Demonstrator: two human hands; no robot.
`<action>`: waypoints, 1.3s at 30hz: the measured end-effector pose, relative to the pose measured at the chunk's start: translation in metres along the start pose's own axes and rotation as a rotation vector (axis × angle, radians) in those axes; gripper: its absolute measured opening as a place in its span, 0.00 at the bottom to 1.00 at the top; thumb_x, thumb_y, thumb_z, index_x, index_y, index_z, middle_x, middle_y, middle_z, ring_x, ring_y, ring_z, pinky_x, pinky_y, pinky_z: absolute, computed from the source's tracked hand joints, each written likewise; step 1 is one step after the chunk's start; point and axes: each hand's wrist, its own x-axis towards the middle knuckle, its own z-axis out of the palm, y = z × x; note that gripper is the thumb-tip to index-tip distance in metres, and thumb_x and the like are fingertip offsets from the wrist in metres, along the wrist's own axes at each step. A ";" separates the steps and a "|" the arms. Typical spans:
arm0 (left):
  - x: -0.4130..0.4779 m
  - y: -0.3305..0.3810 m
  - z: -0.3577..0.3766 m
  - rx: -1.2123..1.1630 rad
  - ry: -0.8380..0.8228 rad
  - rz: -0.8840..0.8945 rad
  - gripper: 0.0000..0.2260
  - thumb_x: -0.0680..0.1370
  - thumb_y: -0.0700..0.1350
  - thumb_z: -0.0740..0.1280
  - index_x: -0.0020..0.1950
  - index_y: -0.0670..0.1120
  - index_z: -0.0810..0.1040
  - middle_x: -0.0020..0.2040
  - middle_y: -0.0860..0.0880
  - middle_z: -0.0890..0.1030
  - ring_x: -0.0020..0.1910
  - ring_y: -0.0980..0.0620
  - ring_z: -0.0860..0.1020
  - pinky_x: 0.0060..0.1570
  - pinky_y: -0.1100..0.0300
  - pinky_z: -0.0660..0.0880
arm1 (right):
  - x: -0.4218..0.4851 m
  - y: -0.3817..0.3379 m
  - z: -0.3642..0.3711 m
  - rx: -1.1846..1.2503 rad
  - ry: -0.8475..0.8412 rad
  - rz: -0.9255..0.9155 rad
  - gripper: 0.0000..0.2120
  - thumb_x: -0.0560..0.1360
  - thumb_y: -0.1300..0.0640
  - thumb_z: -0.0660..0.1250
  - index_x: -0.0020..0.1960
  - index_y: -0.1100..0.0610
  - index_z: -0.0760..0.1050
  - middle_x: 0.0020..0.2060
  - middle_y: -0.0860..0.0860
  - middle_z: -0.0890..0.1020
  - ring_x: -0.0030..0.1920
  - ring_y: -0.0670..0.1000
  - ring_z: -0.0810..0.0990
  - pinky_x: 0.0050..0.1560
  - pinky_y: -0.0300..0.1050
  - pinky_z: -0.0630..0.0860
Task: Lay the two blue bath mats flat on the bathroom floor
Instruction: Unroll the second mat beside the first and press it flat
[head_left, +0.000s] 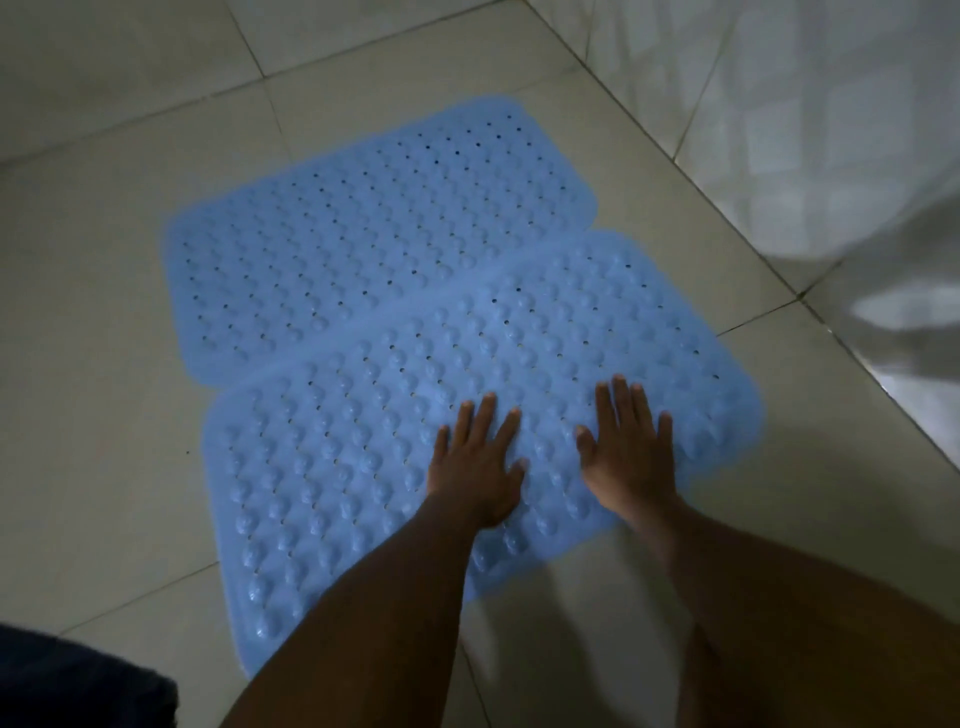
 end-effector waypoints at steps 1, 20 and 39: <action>-0.014 -0.012 0.012 0.010 0.050 -0.006 0.30 0.83 0.62 0.49 0.83 0.59 0.40 0.82 0.51 0.34 0.82 0.46 0.36 0.80 0.43 0.42 | -0.013 -0.009 0.008 0.008 0.039 -0.010 0.32 0.79 0.42 0.52 0.78 0.57 0.63 0.79 0.57 0.63 0.79 0.60 0.60 0.72 0.69 0.61; -0.121 -0.167 0.059 -0.147 0.238 -0.331 0.42 0.76 0.75 0.51 0.82 0.59 0.39 0.82 0.55 0.34 0.81 0.50 0.33 0.78 0.40 0.38 | -0.024 -0.142 0.038 -0.086 -0.039 -0.706 0.46 0.72 0.23 0.54 0.81 0.49 0.57 0.82 0.52 0.55 0.82 0.54 0.49 0.78 0.67 0.49; -0.115 -0.174 0.049 -0.156 0.035 -0.334 0.37 0.79 0.72 0.44 0.78 0.59 0.27 0.77 0.55 0.22 0.75 0.48 0.22 0.74 0.40 0.28 | -0.023 -0.166 0.027 -0.022 -0.189 -0.524 0.51 0.63 0.17 0.53 0.79 0.43 0.57 0.82 0.49 0.54 0.82 0.52 0.46 0.78 0.67 0.46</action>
